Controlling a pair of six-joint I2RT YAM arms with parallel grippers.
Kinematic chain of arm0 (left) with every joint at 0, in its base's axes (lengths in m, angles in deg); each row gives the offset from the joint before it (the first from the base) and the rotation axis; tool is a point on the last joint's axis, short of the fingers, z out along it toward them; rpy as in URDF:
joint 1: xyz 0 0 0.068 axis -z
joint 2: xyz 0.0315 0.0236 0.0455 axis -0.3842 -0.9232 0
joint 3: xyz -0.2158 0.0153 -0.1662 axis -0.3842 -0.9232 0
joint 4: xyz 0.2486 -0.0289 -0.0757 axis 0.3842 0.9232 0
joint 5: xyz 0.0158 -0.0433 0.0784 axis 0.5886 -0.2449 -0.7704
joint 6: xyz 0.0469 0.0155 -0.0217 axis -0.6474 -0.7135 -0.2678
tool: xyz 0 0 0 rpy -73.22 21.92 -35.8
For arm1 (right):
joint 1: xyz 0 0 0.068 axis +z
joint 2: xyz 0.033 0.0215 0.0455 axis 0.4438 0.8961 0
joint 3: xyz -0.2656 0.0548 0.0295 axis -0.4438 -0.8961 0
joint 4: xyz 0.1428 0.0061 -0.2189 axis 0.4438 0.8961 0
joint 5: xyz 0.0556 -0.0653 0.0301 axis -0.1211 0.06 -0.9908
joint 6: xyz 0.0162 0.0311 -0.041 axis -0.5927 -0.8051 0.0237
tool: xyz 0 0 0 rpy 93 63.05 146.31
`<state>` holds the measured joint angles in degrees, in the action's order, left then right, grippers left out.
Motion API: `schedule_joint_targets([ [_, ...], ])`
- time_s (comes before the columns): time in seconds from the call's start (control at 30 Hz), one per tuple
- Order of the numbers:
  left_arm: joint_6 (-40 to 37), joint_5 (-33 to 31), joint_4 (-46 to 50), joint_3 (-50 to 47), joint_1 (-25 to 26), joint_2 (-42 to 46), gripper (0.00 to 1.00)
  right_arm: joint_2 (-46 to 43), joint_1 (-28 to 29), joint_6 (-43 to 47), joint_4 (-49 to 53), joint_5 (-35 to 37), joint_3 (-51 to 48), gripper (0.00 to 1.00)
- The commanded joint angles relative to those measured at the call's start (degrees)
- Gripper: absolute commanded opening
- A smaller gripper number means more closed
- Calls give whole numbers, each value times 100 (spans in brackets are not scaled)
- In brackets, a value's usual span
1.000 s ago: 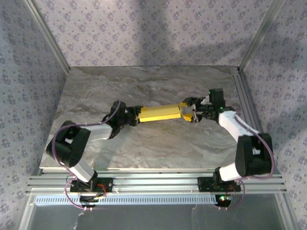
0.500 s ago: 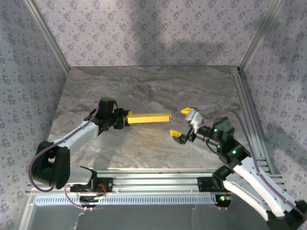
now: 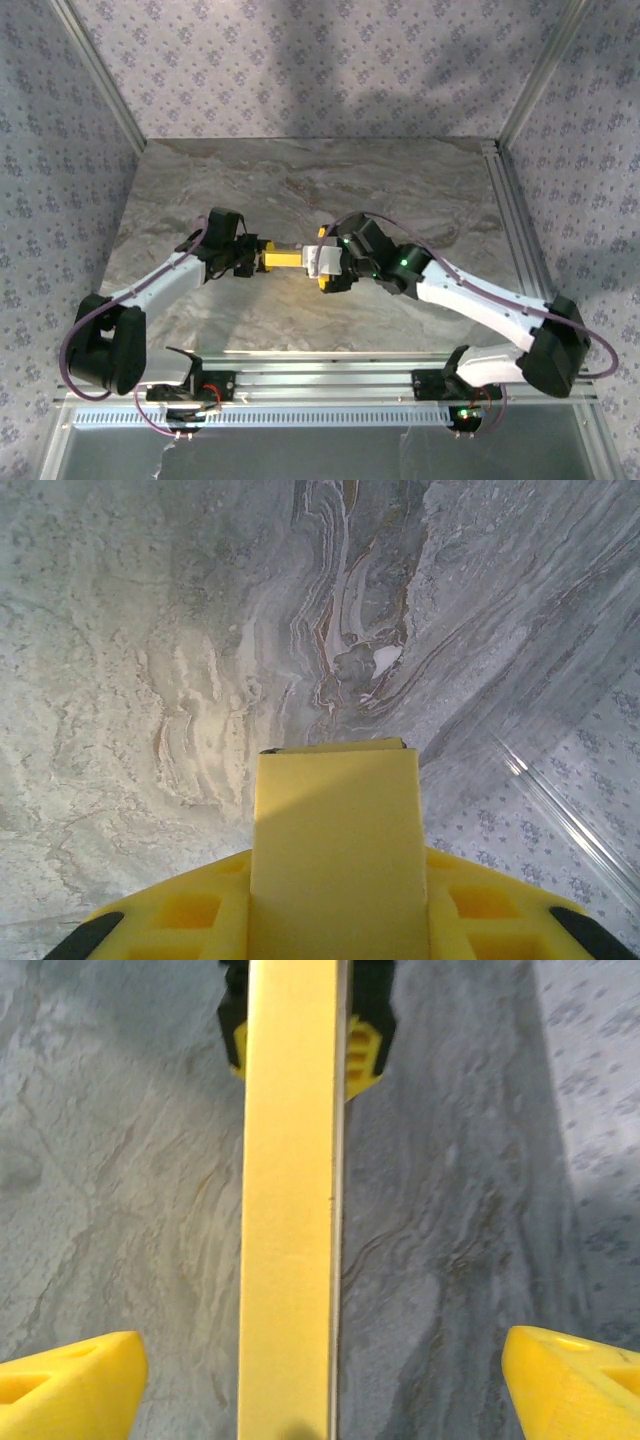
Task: Fold the paper box
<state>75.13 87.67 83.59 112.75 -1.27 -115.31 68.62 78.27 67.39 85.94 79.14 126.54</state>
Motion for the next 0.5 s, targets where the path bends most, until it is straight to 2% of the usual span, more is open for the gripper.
schedule_joint_targets([
  [0.0,-51,93,27,129,-32,42,3,270,99,-77,554,45,279,87],
  [0.1,-50,106,-23,120,-15,24,3,599,190,-142,496,169,391,86],
  [0.2,-58,135,-105,93,12,1,3,956,209,-245,522,373,608,77],
  [0.4,-106,289,-399,-68,56,-59,4,1181,217,-311,475,373,720,45],
  [0.47,-78,366,-535,-187,56,-92,6,1227,222,-329,505,422,716,38],
])
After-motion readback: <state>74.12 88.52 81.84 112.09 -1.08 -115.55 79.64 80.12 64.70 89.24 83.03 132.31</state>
